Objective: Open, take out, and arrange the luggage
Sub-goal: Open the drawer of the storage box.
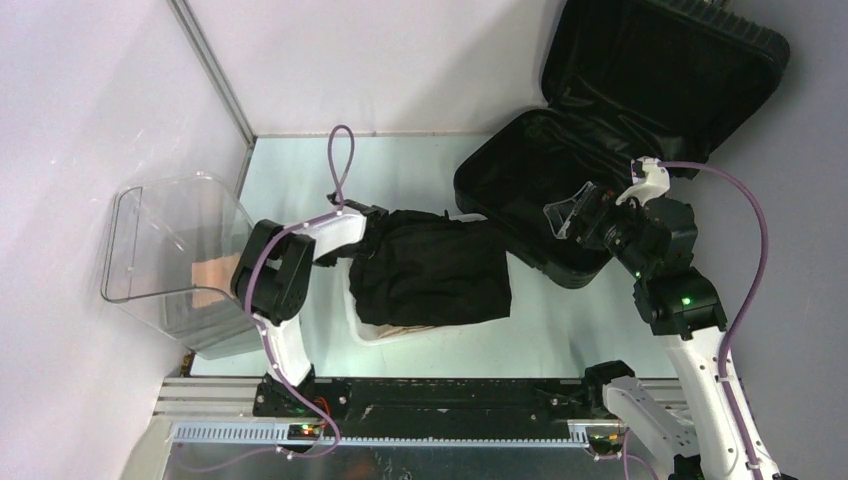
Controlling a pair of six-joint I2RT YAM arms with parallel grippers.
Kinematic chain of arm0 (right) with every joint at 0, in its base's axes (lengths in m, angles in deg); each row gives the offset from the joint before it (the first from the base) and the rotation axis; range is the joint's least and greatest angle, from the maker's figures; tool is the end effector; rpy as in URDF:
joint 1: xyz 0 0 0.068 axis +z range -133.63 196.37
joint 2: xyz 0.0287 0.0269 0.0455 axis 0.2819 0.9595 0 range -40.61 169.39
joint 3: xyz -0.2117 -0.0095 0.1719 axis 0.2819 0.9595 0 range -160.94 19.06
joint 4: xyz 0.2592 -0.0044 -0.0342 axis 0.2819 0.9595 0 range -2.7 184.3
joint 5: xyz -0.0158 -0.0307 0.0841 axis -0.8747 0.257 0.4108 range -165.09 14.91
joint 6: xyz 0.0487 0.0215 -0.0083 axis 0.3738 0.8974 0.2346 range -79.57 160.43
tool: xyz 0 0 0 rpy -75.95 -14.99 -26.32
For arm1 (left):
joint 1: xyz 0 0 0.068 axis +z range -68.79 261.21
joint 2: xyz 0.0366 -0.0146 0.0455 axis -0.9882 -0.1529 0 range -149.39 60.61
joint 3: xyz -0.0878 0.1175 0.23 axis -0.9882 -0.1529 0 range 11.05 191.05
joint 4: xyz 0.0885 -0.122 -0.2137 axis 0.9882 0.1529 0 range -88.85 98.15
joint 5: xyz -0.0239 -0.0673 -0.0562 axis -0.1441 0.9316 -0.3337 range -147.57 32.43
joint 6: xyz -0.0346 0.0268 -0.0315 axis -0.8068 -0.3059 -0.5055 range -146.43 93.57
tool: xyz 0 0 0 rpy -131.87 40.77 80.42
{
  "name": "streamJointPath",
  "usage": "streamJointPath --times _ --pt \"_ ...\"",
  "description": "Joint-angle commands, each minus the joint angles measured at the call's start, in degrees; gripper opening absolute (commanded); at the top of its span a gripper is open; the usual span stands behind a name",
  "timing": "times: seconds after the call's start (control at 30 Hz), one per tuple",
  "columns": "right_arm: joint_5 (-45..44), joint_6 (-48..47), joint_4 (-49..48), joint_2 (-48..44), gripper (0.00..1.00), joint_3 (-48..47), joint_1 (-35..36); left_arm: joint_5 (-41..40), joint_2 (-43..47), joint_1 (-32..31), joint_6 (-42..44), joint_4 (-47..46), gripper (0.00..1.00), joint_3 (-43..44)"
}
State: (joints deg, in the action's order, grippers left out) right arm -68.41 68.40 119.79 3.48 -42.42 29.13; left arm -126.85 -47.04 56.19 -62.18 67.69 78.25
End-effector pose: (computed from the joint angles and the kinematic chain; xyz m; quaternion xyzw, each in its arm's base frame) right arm 0.1471 0.0376 0.3992 0.0698 0.7903 0.2546 0.5530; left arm 0.2862 -0.0967 0.1689 0.0075 0.8180 0.5464 0.1795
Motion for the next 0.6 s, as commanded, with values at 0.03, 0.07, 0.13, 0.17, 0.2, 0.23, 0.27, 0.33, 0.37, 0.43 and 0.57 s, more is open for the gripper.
streamJointPath --times 0.03,0.07,0.13,0.17,0.2,0.23,0.27,0.33,0.37,0.43,0.57 --pt "-0.32 -0.6 -0.41 -0.45 0.94 -2.31 -0.23 7.74 8.27 -1.79 5.1 -6.76 0.17 -0.23" --pt "-0.33 -0.51 -0.34 -0.55 0.94 -2.29 -0.15 8.27 9.71 -1.92 5.53 -6.84 0.26 -0.12" --pt "0.06 -0.22 -0.39 -0.73 0.94 -2.32 -0.1 9.15 11.6 -1.97 6.32 -6.41 0.33 0.06" --pt "0.32 -0.12 -0.36 -0.75 0.94 -2.33 -0.1 9.22 12.25 -1.97 6.57 -6.2 0.34 0.14" --pt "0.43 0.09 -0.35 -0.83 0.94 -2.27 -0.16 9.28 13.58 -1.99 6.83 -5.89 0.36 0.3" --pt "0.72 0.17 -0.34 -0.85 0.94 -2.3 -0.11 9.87 14.3 -1.98 7.23 -5.89 0.37 0.35" --pt "0.93 0.23 -0.3 -0.85 0.94 -2.33 -0.15 10.3 15.83 -2.04 8.01 -6.12 0.39 0.49" --pt "1.43 0.2 -0.36 -0.97 0.94 -2.33 -0.17 13.99 18.87 -2.05 10.32 -7.55 0.41 0.3" --pt "1.7 0.22 -0.39 -0.99 0.94 -2.34 -0.14 15.22 20.2 -2.01 11.3 -8.35 0.41 0.21" --pt "2.35 0.02 -0.37 -0.76 0.94 -2.34 -0.04 19.17 25.1 -1.97 14.3 -10.33 0.45 0.36" --pt "1.12 0.54 0.22 -0.36 0.94 -2.33 -0.09 21.16 30.05 -0.98 16.39 -8.85 0.53 1.88"
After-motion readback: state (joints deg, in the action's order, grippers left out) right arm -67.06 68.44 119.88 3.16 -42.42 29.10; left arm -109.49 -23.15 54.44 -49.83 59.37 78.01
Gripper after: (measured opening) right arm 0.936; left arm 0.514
